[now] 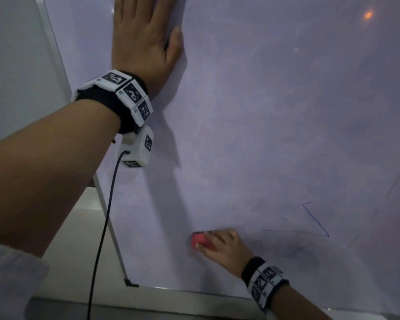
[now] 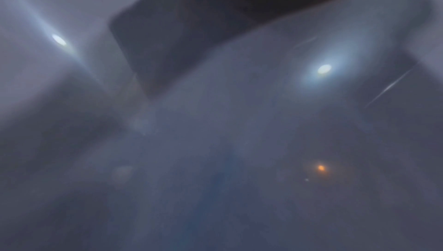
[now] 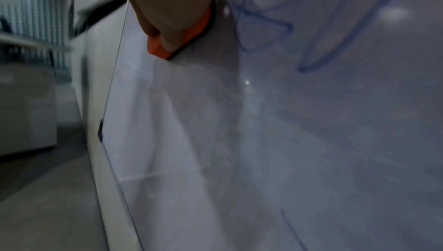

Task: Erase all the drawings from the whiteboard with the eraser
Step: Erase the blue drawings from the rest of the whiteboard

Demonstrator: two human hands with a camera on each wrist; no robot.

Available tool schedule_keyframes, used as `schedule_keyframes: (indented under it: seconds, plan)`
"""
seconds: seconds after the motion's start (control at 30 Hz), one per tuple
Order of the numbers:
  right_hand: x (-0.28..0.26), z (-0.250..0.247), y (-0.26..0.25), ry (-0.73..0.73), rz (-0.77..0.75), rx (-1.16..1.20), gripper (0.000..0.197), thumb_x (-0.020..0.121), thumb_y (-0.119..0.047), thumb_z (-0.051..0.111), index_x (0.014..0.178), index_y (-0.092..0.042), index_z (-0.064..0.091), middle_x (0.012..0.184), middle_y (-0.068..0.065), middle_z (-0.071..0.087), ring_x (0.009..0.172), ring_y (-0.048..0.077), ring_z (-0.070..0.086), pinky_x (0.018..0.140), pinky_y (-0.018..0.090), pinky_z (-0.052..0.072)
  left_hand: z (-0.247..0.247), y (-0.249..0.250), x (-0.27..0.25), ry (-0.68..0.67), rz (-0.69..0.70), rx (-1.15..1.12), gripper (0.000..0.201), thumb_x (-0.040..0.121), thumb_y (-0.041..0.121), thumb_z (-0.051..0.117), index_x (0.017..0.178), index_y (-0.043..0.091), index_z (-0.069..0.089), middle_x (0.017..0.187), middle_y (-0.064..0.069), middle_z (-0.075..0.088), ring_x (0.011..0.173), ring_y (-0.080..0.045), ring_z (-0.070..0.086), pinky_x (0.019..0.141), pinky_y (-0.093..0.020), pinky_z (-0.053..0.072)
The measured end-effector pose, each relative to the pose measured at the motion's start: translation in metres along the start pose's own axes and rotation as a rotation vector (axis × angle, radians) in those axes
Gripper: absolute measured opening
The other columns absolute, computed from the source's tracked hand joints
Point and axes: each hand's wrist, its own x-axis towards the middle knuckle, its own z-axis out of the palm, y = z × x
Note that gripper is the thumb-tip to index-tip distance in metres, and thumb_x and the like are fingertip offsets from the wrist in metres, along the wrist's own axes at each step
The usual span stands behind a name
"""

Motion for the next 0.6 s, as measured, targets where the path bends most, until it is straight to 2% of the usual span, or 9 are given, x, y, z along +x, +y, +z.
schedule_keyframes:
  seconds: [0.07,0.1,0.2,0.27,0.33,0.4,0.43,0.5,0.6]
  plan:
    - [-0.021,0.006,-0.009,-0.128,-0.151,0.033,0.031,0.077,-0.017,0.061,0.105,-0.031,0.06,0.11,0.0,0.046,0.091,0.017,0.05,0.078,0.031,0.035,0.001,0.001,-0.001,0.009,0.011,0.001,0.05,0.096,0.033,0.035,0.139,0.01,0.041,0.139,-0.018,0.044,0.128,-0.032,0.04,0.109,-0.039,0.026]
    - [-0.021,0.003,-0.007,-0.119,-0.146,0.032,0.029,0.078,-0.017,0.06,0.103,-0.032,0.062,0.11,0.0,0.046,0.091,0.016,0.049,0.078,0.031,0.034,0.002,0.002,-0.002,0.016,0.017,0.002,0.049,0.096,0.032,0.035,0.139,0.01,0.042,0.138,-0.018,0.045,0.127,-0.032,0.041,0.109,-0.038,0.026]
    - [0.017,-0.018,0.007,0.049,0.084,-0.03,0.033,0.089,-0.009,0.043,0.109,-0.033,0.054,0.11,0.003,0.047,0.091,0.019,0.048,0.075,0.034,0.034,0.004,0.002,-0.002,0.064,0.019,0.002,0.047,0.096,0.033,0.037,0.132,0.007,0.05,0.13,-0.018,0.054,0.116,-0.031,0.049,0.101,-0.035,0.03]
    - [0.036,-0.024,0.011,0.116,0.203,-0.066,0.037,0.085,-0.01,0.043,0.113,-0.033,0.05,0.111,0.003,0.047,0.092,0.02,0.047,0.076,0.035,0.034,0.004,0.001,-0.004,0.056,-0.009,0.003,0.049,0.098,0.037,0.03,0.129,0.007,0.053,0.126,-0.018,0.058,0.111,-0.031,0.051,0.098,-0.035,0.03]
    - [0.022,-0.012,0.004,0.081,0.099,-0.076,0.041,0.077,-0.014,0.049,0.114,-0.033,0.049,0.112,0.003,0.046,0.092,0.02,0.047,0.077,0.035,0.034,0.004,0.001,-0.004,0.033,-0.001,-0.01,0.055,0.098,0.041,0.025,0.129,0.007,0.053,0.126,-0.018,0.058,0.111,-0.03,0.051,0.098,-0.035,0.029]
    - [-0.014,-0.004,-0.003,-0.067,-0.066,-0.048,0.04,0.075,-0.015,0.049,0.111,-0.031,0.049,0.11,0.003,0.046,0.089,0.018,0.052,0.078,0.034,0.034,0.005,0.001,-0.004,0.031,0.011,-0.013,0.054,0.098,0.039,0.025,0.129,0.004,0.053,0.127,-0.02,0.056,0.114,-0.032,0.05,0.099,-0.036,0.028]
    - [-0.031,-0.005,-0.002,-0.146,-0.084,-0.042,0.039,0.074,-0.015,0.048,0.109,-0.031,0.049,0.108,0.002,0.045,0.087,0.018,0.055,0.078,0.033,0.034,0.005,0.004,-0.007,0.041,0.008,-0.005,0.053,0.099,0.037,0.025,0.13,0.003,0.052,0.129,-0.023,0.053,0.117,-0.036,0.05,0.101,-0.037,0.027]
    - [-0.044,-0.02,0.011,-0.169,-0.015,-0.082,0.039,0.073,-0.017,0.044,0.109,-0.033,0.047,0.108,0.002,0.044,0.089,0.02,0.052,0.078,0.034,0.032,0.008,0.019,-0.027,0.033,-0.01,-0.005,0.049,0.098,0.029,0.03,0.134,0.001,0.047,0.135,-0.029,0.045,0.126,-0.046,0.041,0.11,-0.04,0.017]
    - [-0.02,-0.059,0.05,0.061,0.25,-0.143,0.039,0.076,-0.02,0.047,0.112,-0.035,0.048,0.11,0.004,0.045,0.089,0.024,0.046,0.072,0.034,0.03,0.013,0.058,-0.084,-0.089,-0.025,-0.077,0.05,0.094,0.027,0.036,0.14,0.007,0.037,0.142,-0.028,0.037,0.134,-0.039,0.023,0.114,-0.041,0.003]
